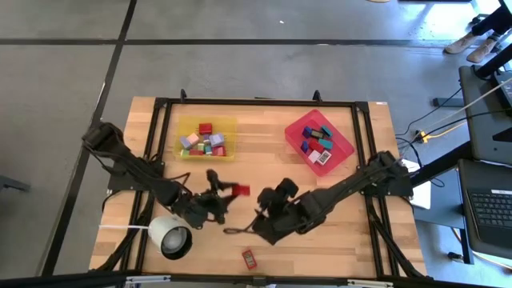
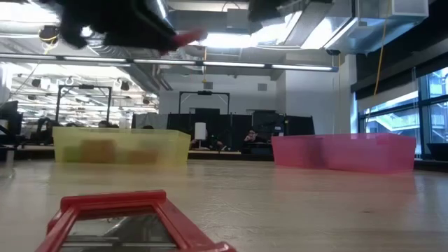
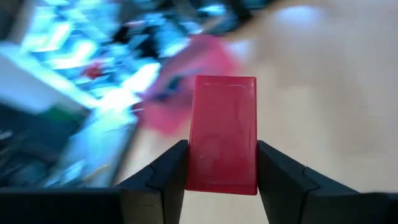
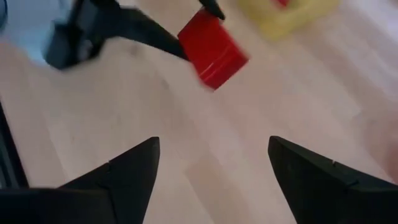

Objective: Pick & Place Office items
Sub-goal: Put the left red digital clock into the pink bin

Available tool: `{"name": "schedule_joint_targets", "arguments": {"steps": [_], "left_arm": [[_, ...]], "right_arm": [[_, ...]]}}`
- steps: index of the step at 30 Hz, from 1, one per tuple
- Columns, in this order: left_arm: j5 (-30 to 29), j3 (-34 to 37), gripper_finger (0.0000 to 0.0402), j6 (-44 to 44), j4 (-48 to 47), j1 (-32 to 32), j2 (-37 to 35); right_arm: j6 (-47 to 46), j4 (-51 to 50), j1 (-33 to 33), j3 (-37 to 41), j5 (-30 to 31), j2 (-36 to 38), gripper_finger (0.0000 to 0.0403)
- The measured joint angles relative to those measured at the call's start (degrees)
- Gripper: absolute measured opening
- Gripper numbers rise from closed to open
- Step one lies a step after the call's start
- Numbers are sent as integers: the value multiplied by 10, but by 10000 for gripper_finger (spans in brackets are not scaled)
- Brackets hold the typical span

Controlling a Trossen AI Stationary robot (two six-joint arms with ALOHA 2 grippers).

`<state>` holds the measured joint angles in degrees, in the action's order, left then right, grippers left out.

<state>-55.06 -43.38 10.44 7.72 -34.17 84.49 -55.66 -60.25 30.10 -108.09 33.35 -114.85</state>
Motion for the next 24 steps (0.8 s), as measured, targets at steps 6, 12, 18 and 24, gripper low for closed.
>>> {"name": "schedule_joint_targets", "arguments": {"steps": [6, 12, 18, 24], "left_arm": [[-120, 0, 158, 4, 53, 0, -14], [-119, 0, 159, 52, 166, -1, -14], [-97, 0, 159, 148, 288, 2, -14], [-63, 0, 158, 201, 347, 2, -14]], "right_arm": [[-20, 3, -22, 0, 41, 57, 289], [-20, 29, -49, 0, 39, 88, 306], [0, 75, -73, 0, -2, 89, 326], [52, 143, -80, 0, 5, 88, 328]]}}
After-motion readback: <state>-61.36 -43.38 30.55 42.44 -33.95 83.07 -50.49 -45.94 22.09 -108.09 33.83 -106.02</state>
